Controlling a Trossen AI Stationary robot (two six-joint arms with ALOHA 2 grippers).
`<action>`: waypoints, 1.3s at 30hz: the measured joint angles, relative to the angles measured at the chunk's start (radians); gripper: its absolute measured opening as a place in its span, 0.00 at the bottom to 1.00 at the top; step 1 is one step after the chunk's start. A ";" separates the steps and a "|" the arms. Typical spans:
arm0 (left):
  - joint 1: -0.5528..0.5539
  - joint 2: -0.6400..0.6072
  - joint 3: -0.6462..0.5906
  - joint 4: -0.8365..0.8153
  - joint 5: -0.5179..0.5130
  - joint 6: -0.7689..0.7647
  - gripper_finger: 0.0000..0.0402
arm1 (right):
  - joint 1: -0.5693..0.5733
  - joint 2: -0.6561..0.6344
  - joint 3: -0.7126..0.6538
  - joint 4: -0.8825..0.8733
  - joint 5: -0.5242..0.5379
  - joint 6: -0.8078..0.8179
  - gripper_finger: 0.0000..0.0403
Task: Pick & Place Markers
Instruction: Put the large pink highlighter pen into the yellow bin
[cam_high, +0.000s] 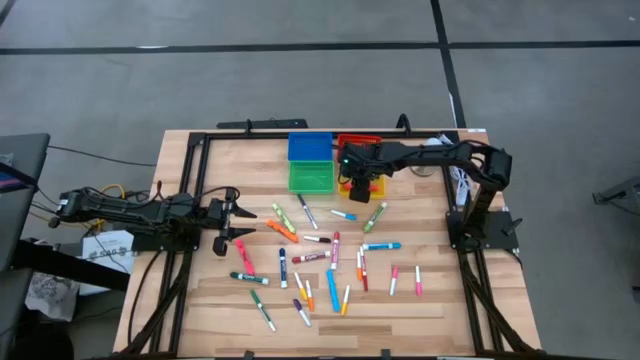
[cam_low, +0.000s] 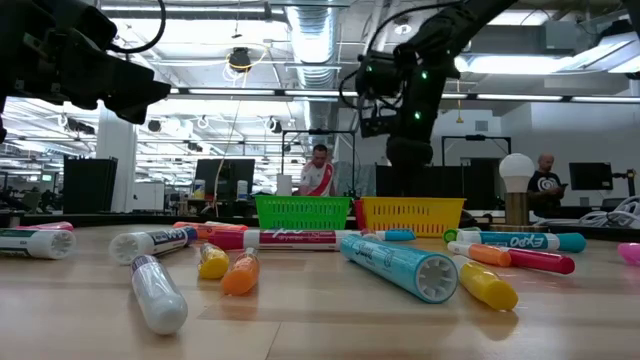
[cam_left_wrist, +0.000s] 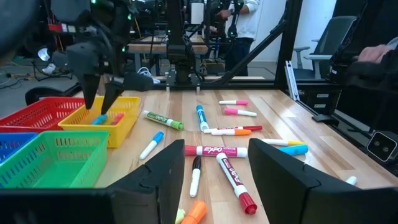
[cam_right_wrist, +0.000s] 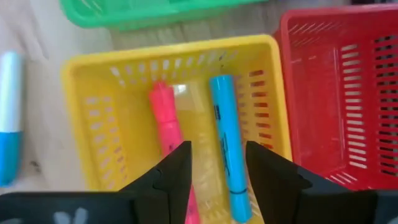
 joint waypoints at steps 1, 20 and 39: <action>0.000 0.000 0.000 0.000 0.000 0.000 0.44 | 0.005 -0.002 0.019 -0.016 0.001 -0.001 0.34; 0.000 0.000 0.000 0.000 0.000 0.000 0.44 | 0.202 -0.325 0.104 -0.120 -0.055 0.129 0.01; 0.000 0.000 0.000 0.011 0.000 -0.003 0.44 | 0.358 -0.761 -0.218 0.100 -0.110 0.368 0.00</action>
